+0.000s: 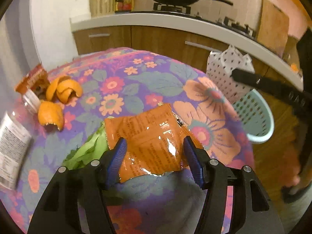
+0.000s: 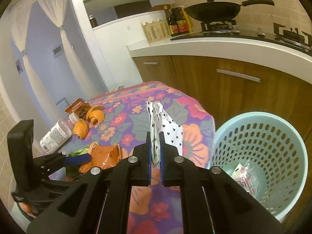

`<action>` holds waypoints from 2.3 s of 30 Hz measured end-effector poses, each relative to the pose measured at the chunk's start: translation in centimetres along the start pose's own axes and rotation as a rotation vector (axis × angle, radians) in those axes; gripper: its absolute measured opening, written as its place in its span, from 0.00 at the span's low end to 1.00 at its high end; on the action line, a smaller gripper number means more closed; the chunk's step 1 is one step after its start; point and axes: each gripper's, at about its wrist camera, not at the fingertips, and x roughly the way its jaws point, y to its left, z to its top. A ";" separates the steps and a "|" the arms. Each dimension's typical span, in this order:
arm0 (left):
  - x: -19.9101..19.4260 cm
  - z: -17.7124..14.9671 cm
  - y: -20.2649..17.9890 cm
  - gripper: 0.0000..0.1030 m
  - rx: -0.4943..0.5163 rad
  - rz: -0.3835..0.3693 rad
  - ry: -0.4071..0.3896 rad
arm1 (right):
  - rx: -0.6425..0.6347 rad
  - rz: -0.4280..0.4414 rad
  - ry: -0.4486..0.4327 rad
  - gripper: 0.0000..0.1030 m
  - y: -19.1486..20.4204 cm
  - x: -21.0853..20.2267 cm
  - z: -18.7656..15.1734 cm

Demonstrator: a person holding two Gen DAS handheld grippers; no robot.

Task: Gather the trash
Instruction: 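Carry the paper bag and wrapper over the blue basket and open both grippers, then move both open grippers back toward the bottle and greens on the table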

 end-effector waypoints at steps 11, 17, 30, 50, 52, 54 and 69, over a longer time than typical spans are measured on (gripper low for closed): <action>-0.5 0.4 -2.3 0.02 0.083 0.022 -0.035 | 0.060 -0.030 -0.018 0.04 -2.7 -1.0 -0.8; -2.3 2.2 -2.7 0.01 0.036 -0.087 -0.107 | 0.086 -0.061 -0.061 0.05 -4.5 -2.7 -0.5; -0.3 7.2 -9.2 0.01 0.100 -0.232 -0.156 | 0.127 -0.177 -0.081 0.04 -9.3 -4.5 -0.9; 8.0 10.1 -18.5 0.20 0.184 -0.302 -0.031 | 0.325 -0.266 -0.029 0.39 -17.7 -5.2 -3.3; 8.1 9.9 -18.5 0.20 0.185 -0.299 -0.025 | 0.322 -0.276 -0.029 0.39 -17.6 -5.4 -3.4; 8.1 9.7 -18.1 0.21 0.174 -0.302 -0.024 | 0.320 -0.280 -0.030 0.39 -17.6 -5.5 -3.6; 3.1 8.7 -13.8 0.33 0.110 -0.275 -0.111 | 0.249 -0.234 -0.052 0.39 -13.0 -5.8 -1.9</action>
